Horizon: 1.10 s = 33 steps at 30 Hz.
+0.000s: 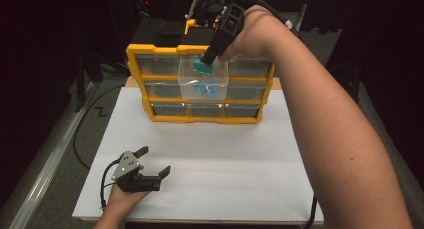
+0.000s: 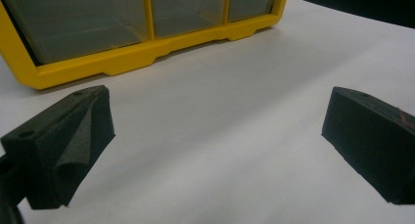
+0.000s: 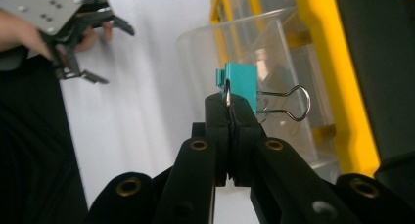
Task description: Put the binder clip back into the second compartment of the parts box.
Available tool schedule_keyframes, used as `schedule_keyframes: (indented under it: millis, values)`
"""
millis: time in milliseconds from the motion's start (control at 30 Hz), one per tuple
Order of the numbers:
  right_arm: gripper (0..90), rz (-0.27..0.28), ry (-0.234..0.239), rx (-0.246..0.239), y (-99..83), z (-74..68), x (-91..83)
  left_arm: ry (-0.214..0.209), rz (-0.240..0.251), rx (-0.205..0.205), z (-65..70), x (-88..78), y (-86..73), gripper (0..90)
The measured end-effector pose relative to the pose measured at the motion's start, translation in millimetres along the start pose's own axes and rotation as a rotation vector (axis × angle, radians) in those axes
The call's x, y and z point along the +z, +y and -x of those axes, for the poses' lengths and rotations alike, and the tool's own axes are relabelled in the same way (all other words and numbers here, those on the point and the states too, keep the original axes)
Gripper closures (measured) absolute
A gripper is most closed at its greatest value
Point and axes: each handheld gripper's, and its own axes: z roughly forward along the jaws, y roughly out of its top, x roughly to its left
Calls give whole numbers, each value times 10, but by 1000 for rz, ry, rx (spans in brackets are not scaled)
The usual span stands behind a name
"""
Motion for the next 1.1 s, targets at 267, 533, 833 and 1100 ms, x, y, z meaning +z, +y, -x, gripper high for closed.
schedule_keyframes:
  millis: [267,533,833,1100]
  values:
    - [865,-38,31,7,124,83,294,-4,2,1,-2,1,0,1]
    - [484,-5,7,45,-11,-9,102,-9,-12,8,3,11,-6,1]
    - [433,-26,2,88,-524,-172,1,0,-10,7,12,5,-1,1]
    - [373,-44,13,128,-1054,-286,229,4,-18,15,20,16,-2,1]
